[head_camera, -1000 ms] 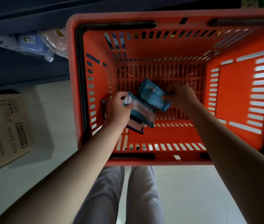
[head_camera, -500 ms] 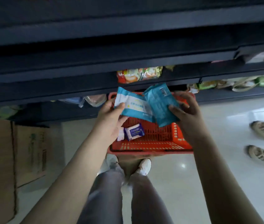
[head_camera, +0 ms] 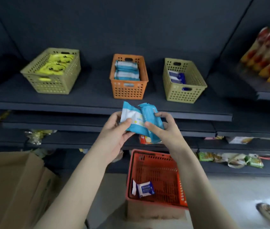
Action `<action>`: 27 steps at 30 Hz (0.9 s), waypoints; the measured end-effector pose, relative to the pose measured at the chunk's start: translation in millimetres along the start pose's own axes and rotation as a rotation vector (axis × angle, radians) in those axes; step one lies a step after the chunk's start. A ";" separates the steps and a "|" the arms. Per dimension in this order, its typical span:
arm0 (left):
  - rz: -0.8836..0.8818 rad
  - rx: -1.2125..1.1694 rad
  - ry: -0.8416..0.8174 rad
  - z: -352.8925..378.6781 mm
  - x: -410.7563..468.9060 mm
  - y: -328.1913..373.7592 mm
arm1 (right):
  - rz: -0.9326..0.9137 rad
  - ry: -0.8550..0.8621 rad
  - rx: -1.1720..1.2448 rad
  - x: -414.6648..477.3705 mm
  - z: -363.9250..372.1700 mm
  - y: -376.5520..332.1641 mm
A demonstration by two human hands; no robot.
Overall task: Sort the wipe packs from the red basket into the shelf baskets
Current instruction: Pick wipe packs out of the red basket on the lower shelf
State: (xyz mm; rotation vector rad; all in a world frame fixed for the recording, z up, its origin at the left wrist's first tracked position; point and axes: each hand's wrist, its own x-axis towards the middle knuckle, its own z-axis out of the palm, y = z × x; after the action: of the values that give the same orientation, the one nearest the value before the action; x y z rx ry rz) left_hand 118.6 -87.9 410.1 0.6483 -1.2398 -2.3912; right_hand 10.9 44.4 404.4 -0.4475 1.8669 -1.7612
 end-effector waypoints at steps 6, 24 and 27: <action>0.042 -0.013 0.001 -75.5 -9.0 83.3 | 0.107 0.020 0.334 13.3 89.7 -17.6; -0.068 -0.090 -0.006 -178.7 49.1 180.8 | 0.096 0.099 0.558 71.0 173.4 -41.7; -0.088 -0.089 0.033 -175.8 83.5 182.7 | 0.077 0.201 0.574 104.4 164.7 -42.7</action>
State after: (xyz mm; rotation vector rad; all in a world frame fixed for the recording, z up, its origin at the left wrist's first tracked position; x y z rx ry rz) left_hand 167.0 -346.8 453.8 0.7259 -1.1056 -2.4812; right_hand 17.8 -153.6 429.4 0.0206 1.3766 -2.2335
